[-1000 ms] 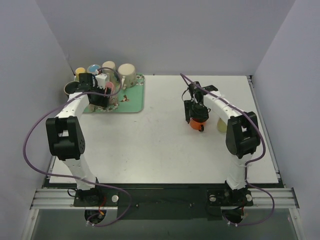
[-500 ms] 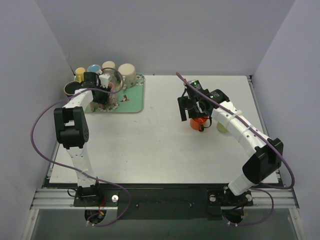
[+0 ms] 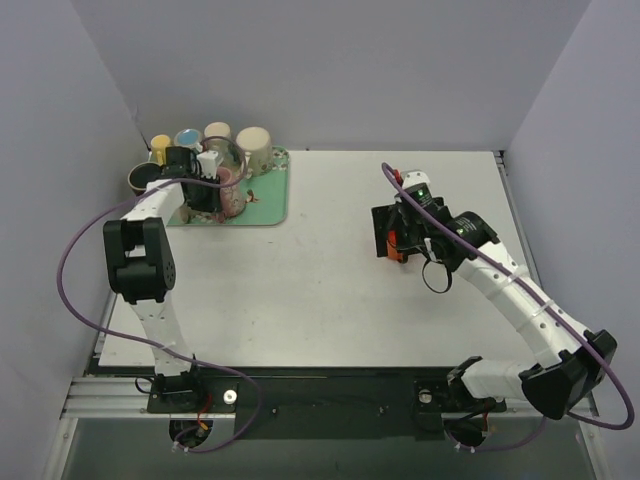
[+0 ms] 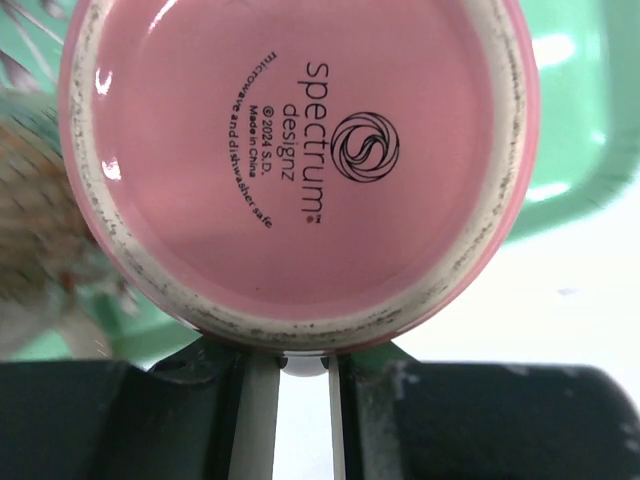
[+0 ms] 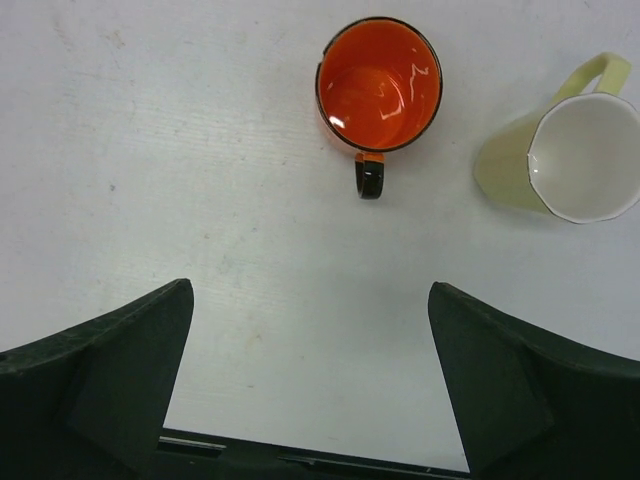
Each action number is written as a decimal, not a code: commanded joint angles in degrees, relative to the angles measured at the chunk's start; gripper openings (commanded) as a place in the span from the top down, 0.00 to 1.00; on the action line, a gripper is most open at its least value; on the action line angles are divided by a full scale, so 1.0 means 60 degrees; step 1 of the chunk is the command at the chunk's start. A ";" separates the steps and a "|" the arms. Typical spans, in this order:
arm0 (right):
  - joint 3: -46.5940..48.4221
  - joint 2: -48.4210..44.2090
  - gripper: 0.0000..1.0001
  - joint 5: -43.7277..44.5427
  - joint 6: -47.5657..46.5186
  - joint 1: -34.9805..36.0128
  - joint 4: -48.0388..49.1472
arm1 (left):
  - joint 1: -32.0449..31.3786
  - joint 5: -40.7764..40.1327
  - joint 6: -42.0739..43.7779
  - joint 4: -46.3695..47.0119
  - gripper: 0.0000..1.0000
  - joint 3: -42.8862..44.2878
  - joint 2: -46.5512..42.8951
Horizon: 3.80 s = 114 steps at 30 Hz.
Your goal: Turn the mug right side up
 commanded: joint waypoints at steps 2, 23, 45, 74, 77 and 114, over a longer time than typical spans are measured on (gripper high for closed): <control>-0.0390 -0.0814 0.02 -0.0664 0.0345 0.0251 0.1225 | 0.0008 0.2230 -0.1333 -0.0160 1.00 0.0031 -0.2239; -0.1226 -0.0539 0.05 -0.3273 0.2967 0.2522 1.0995 | -0.1762 0.8884 -0.7985 0.2682 1.00 -0.0951 -0.6767; -0.0653 -0.1327 0.33 -0.2306 0.1150 0.2508 0.9371 | -0.3083 0.8724 -0.7648 0.2564 1.00 -0.1405 -0.6739; 0.2110 0.0512 1.00 -0.1075 0.0127 0.1703 0.3684 | -0.2249 0.2590 -0.2100 -0.2272 0.23 -0.1123 -0.5742; 0.3094 0.1978 1.00 -0.1381 -0.0123 0.1556 0.1803 | -0.1795 0.1272 -0.1381 -0.1891 0.19 -0.1520 -0.5801; 0.3463 0.5121 0.44 -0.1195 -0.0929 0.0777 0.1052 | 0.1165 -0.2043 0.0788 0.0645 0.23 -0.0731 -0.1614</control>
